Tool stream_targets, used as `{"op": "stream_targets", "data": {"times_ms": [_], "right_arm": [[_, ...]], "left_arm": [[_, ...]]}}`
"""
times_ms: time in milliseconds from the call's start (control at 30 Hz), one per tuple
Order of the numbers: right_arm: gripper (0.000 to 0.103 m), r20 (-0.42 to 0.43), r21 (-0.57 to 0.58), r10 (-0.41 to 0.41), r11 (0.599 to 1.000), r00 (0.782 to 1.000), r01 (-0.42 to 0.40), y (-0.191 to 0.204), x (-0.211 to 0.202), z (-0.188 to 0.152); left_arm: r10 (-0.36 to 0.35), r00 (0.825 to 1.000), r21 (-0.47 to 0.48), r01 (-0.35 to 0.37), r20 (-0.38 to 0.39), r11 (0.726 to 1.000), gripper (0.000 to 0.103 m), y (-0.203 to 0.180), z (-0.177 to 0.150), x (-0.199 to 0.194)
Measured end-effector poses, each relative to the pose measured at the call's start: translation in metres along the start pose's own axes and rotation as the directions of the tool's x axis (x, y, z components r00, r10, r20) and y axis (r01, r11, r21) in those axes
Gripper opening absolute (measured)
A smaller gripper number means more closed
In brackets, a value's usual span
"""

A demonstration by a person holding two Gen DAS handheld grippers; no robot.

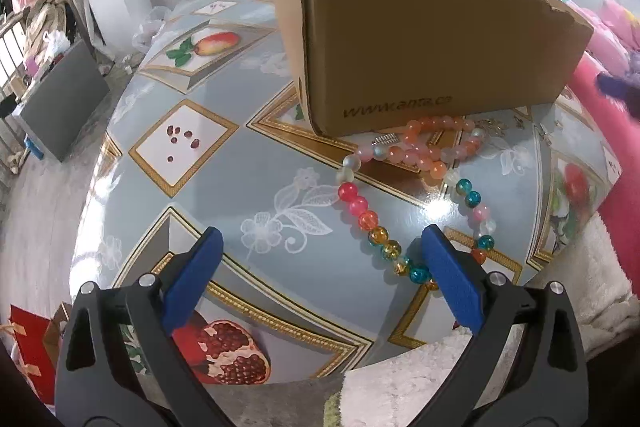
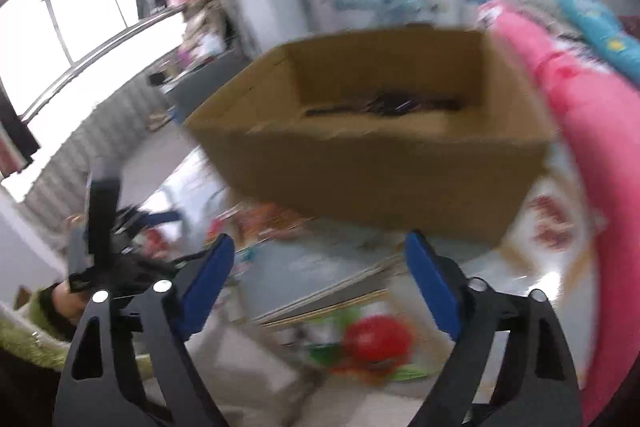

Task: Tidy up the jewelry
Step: 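Grasp the colourful beaded bracelet with the right tool while the left tool pinches it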

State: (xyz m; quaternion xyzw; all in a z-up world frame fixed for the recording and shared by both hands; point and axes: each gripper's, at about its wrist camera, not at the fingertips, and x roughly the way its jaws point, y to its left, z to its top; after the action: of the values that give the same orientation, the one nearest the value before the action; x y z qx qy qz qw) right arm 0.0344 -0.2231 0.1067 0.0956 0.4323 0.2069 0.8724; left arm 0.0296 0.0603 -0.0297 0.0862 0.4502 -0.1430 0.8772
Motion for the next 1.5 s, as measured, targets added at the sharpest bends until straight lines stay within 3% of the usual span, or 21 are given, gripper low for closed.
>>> {"op": "stream_targets", "data": {"times_ms": [100, 267, 333, 533, 733, 900, 1000, 1167, 1500], "right_arm": [[0.066, -0.073, -0.018, 0.055, 0.998, 0.996, -0.057, 0.019, 0.026, -0.007], [0.051, -0.171, -0.025, 0.099, 0.994, 0.980, -0.105, 0.038, 0.064, -0.010], [0.048, -0.190, -0.028, 0.100, 0.994, 0.977, -0.107, 0.041, 0.073, -0.010], [0.038, -0.217, -0.040, 0.085, 0.995, 0.972, -0.096, 0.049, 0.092, -0.009], [0.028, -0.234, -0.081, 0.062, 0.993, 0.970, -0.082, 0.062, 0.100, -0.007], [0.020, -0.222, -0.124, 0.020, 0.991, 0.975, -0.048, 0.066, 0.099, -0.006], [0.014, -0.216, -0.139, 0.003, 0.990, 0.976, -0.033, 0.067, 0.098, -0.006], [0.010, -0.217, -0.068, 0.064, 0.994, 0.974, -0.081, 0.057, 0.096, -0.005], [0.010, -0.169, -0.038, 0.142, 0.988, 0.975, -0.150, 0.052, 0.080, -0.010]], "left_arm": [[0.021, 0.999, 0.022, -0.022, 0.041, 1.000, 0.095, -0.003, -0.004, -0.007], [-0.041, 0.994, 0.010, 0.040, 0.102, 0.999, 0.094, -0.001, -0.005, -0.020], [-0.048, 0.991, 0.013, 0.047, 0.122, 0.999, 0.080, -0.001, -0.002, -0.023], [-0.076, 0.991, 0.035, 0.073, 0.107, 0.997, 0.049, -0.003, 0.007, -0.014], [-0.075, 0.995, 0.072, 0.070, 0.069, 0.995, 0.031, -0.008, 0.017, 0.001], [-0.075, 0.995, 0.077, 0.070, 0.059, 0.995, 0.025, -0.009, 0.020, 0.007], [-0.076, 0.995, 0.080, 0.071, 0.061, 0.994, 0.010, -0.009, 0.022, 0.008], [-0.098, 0.994, 0.055, 0.095, 0.057, 0.994, 0.008, -0.008, 0.021, 0.005], [-0.103, 0.989, 0.019, 0.101, 0.109, 0.995, 0.008, -0.011, 0.011, -0.035]]}}
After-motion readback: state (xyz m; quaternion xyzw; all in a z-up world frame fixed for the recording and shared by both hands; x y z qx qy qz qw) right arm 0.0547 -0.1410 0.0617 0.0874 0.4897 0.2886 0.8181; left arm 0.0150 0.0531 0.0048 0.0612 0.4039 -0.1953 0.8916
